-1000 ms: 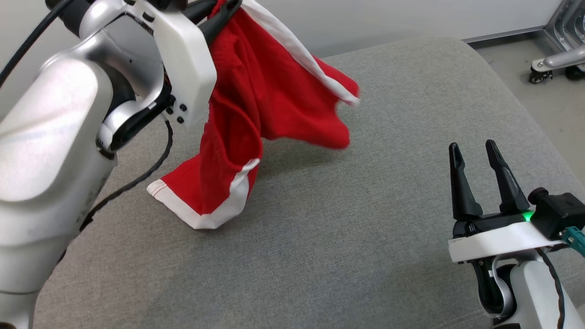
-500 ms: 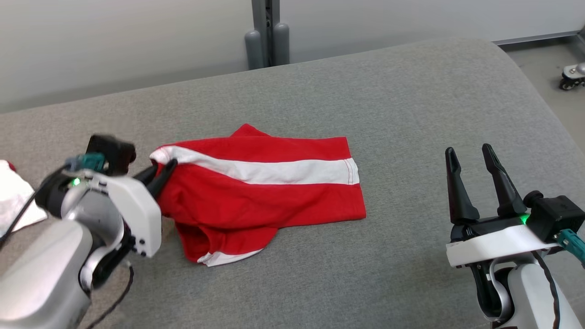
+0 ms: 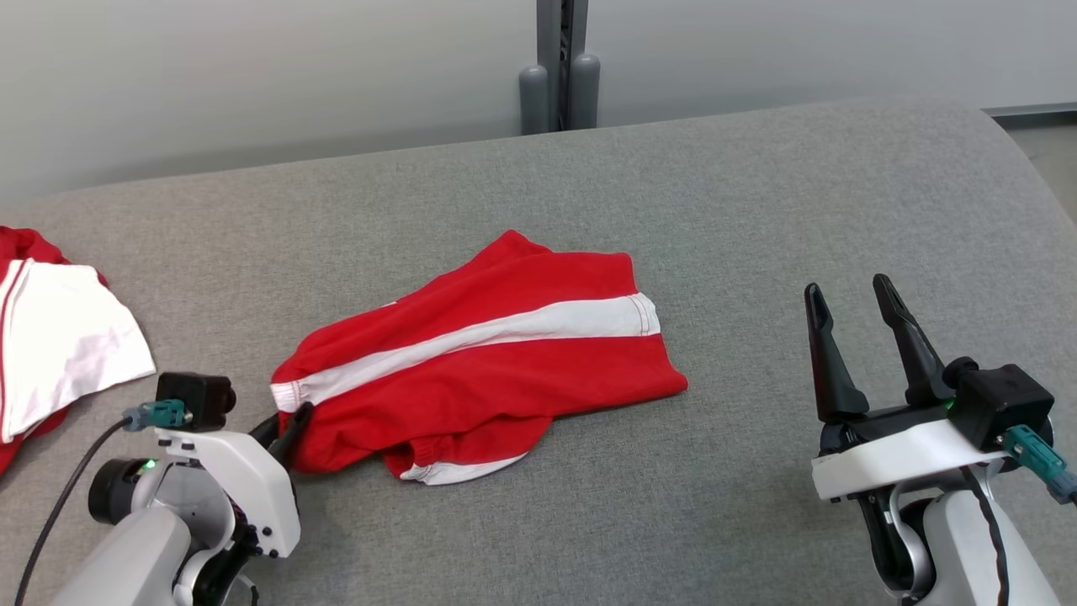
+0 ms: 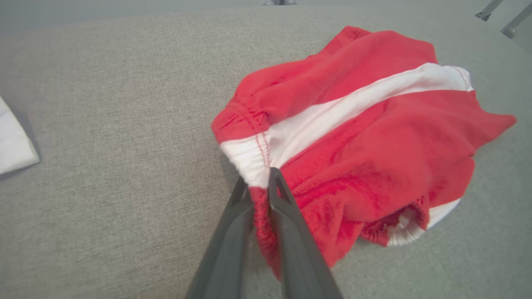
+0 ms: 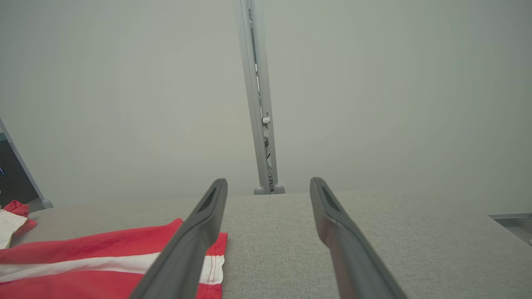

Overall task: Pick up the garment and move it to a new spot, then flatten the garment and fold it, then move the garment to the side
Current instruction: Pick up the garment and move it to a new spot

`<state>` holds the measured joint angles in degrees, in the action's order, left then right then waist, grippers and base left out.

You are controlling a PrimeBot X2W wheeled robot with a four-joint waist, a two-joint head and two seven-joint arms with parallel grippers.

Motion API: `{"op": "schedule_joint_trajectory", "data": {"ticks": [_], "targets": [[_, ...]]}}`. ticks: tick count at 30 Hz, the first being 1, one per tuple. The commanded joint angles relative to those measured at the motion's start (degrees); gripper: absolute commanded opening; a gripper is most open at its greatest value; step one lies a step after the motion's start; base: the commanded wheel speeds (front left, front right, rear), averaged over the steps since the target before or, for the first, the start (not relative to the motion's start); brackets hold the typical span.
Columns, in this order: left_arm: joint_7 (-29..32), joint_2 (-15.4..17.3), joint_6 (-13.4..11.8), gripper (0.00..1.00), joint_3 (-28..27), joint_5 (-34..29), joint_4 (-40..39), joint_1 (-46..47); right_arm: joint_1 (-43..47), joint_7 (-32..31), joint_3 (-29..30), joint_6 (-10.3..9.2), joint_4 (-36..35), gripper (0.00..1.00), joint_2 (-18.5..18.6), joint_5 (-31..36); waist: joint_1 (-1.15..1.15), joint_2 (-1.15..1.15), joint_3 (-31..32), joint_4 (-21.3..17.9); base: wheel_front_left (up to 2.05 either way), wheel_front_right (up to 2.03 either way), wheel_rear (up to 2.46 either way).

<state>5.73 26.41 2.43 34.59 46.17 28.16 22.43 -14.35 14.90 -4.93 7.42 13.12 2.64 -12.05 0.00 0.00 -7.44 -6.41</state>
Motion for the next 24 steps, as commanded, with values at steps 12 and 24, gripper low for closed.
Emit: {"op": "schedule_joint_trajectory", "data": {"ticks": [12, 24], "targets": [[-6.3, -1.3, 0.4, 1.0, -0.6, -0.7, 3.7, 1.9, 1.8, 0.3, -0.6, 0.13, 0.4, 1.0, 0.4, -0.9, 0.0, 0.0, 2.5, 1.4, 0.0, 0.0, 0.0], [-15.5, 2.1, -10.1, 1.0, -7.4, -1.3, -11.4, -4.4, 2.5, 0.3, -1.0, 0.13, -1.7, 1.0, 0.5, -1.3, 0.0, 0.0, 5.4, 2.0, 0.0, 0.0, 0.0]]}}
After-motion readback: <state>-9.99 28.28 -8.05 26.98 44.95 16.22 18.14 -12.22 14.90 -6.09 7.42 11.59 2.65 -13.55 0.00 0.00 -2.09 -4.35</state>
